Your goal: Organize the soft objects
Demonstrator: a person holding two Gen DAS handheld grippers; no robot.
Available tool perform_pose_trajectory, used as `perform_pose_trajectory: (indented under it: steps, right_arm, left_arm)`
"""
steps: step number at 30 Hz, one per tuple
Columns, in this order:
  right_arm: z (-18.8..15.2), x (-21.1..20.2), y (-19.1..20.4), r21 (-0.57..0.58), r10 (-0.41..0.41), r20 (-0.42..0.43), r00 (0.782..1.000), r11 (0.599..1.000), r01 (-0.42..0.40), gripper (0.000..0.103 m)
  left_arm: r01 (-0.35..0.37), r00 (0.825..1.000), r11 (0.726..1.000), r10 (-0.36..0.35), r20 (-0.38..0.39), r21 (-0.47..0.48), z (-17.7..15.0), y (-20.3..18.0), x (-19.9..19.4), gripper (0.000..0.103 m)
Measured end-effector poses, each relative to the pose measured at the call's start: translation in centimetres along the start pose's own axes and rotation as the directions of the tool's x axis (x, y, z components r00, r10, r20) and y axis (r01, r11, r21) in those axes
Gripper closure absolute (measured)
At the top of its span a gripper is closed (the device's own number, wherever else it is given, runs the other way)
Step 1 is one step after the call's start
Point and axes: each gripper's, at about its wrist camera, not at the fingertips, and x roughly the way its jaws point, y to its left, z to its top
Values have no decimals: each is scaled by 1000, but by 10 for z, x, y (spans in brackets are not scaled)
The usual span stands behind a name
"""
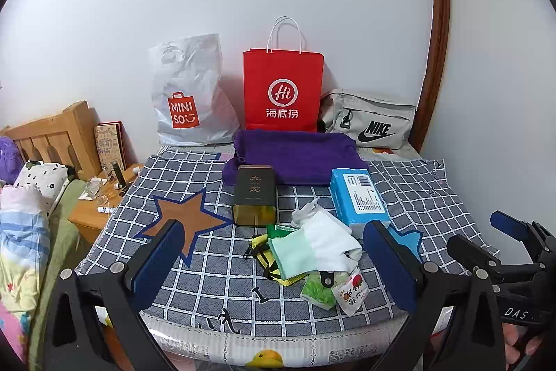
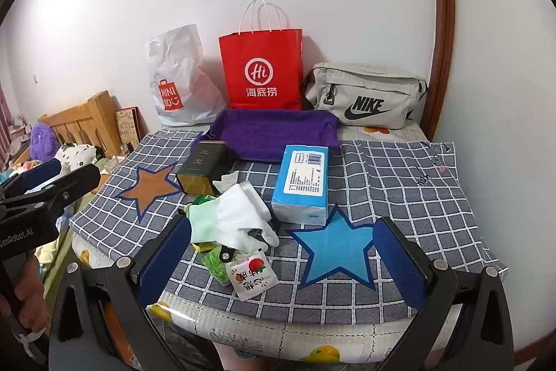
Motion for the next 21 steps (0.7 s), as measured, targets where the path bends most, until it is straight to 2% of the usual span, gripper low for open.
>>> perform_pose_trajectory:
  steps: [21]
  right_arm:
    - [-1,-3,4,-7,-4,10,1000,1000,4,0]
  left_arm:
    - [-3,1000,1000,3,8,-7,-3,4,-2,0]
